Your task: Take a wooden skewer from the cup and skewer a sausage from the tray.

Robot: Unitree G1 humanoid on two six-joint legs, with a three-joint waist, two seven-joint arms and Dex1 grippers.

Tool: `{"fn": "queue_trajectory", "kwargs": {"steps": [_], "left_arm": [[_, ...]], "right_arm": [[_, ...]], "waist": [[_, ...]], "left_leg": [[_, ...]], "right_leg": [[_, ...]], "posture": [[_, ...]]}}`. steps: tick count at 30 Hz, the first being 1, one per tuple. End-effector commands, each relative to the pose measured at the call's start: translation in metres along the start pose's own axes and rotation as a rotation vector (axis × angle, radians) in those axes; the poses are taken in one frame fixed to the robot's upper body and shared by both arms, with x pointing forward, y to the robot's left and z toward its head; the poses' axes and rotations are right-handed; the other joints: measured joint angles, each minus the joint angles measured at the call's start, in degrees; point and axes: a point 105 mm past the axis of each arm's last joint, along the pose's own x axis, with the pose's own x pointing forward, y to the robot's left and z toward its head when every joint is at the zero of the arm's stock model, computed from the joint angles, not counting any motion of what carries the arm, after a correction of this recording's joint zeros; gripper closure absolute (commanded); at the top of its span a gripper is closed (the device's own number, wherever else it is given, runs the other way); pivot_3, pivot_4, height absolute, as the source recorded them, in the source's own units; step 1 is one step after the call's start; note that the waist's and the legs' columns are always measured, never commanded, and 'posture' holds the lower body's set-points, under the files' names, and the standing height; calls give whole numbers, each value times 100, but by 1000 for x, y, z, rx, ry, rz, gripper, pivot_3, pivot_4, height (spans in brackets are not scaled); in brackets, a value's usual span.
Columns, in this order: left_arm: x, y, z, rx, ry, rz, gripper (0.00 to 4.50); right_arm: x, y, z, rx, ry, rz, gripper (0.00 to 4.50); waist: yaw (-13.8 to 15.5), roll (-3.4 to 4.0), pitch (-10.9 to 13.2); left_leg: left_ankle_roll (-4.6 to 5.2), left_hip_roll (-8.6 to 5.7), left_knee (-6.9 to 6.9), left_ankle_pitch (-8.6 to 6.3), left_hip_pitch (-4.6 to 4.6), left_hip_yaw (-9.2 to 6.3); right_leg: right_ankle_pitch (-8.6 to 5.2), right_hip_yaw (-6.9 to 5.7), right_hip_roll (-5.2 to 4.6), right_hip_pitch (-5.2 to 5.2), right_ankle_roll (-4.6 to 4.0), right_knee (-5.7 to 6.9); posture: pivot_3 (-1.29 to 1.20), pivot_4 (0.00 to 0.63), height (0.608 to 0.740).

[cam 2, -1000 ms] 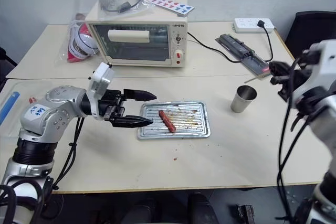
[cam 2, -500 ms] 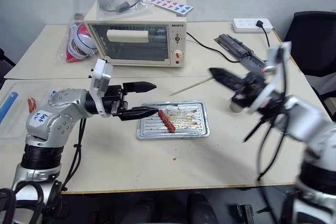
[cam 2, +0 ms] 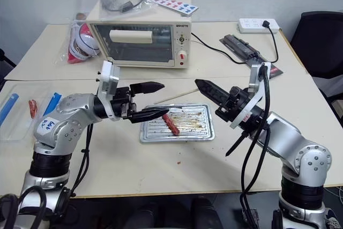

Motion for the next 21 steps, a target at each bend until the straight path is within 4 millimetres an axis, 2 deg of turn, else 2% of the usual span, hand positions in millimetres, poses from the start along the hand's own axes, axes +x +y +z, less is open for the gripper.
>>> {"fn": "queue_trajectory", "kwargs": {"steps": [1, 3, 17, 20, 21], "left_arm": [[0, -8, 8, 29, -44, -6, 1057], [1, -8, 7, 29, -46, 4, 1529], [12, -5, 12, 25, -110, 25, 1529], [13, -6, 12, 19, -114, 19, 1997], [13, -7, 11, 14, -112, 14, 2304]], "right_arm": [[0, 14, -2, 3, -21, 62, 4500], [1, 15, -2, 12, -32, 67, 4500], [2, 15, -3, 31, -32, 76, 4500], [3, 15, -3, 31, -33, 78, 4500], [3, 15, -3, 31, -33, 79, 4500]], "waist": [[3, 0, 0], [5, 0, 0], [9, 0, 0], [9, 0, 0], [9, 0, 0]], "left_leg": [[0, 0, 0, 0, 0, 0], [0, 0, 1, 0, 0, 1], [0, -1, 1, 0, 0, 0], [0, -1, 1, 0, 0, 0], [0, -1, 1, 0, 0, 0]], "right_leg": [[0, 0, 0, 0, 0, 0], [0, 1, 0, 0, 0, -1], [0, 1, 0, 0, 0, 0], [0, 0, 0, 0, 0, -1], [0, 0, 0, 0, 0, -1]], "posture": [[0, 150, 740], [0, 150, 740], [0, 150, 740], [0, 150, 740], [0, 150, 740]]}}
